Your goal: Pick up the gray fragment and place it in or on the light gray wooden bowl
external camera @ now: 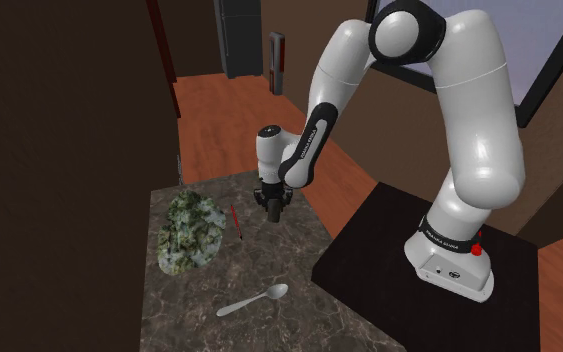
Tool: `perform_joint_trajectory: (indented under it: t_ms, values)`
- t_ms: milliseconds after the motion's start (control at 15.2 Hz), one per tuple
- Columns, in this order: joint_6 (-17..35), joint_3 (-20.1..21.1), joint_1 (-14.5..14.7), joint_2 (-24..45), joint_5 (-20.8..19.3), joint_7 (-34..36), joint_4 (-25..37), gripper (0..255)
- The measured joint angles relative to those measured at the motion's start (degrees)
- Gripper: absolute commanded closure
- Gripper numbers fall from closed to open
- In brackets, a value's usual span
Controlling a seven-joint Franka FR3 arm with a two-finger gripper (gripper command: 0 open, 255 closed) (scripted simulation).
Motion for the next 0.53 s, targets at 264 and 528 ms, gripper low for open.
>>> perform_joint_trajectory:
  t_ms: [264, 528]
  values:
    - [0.01, 0.00, 0.00, -0.02, 0.00, 0.01, -0.04, 255]
    - [-0.68, 0.45, -0.39, -0.94, 0.40, -0.41, -0.31, 255]
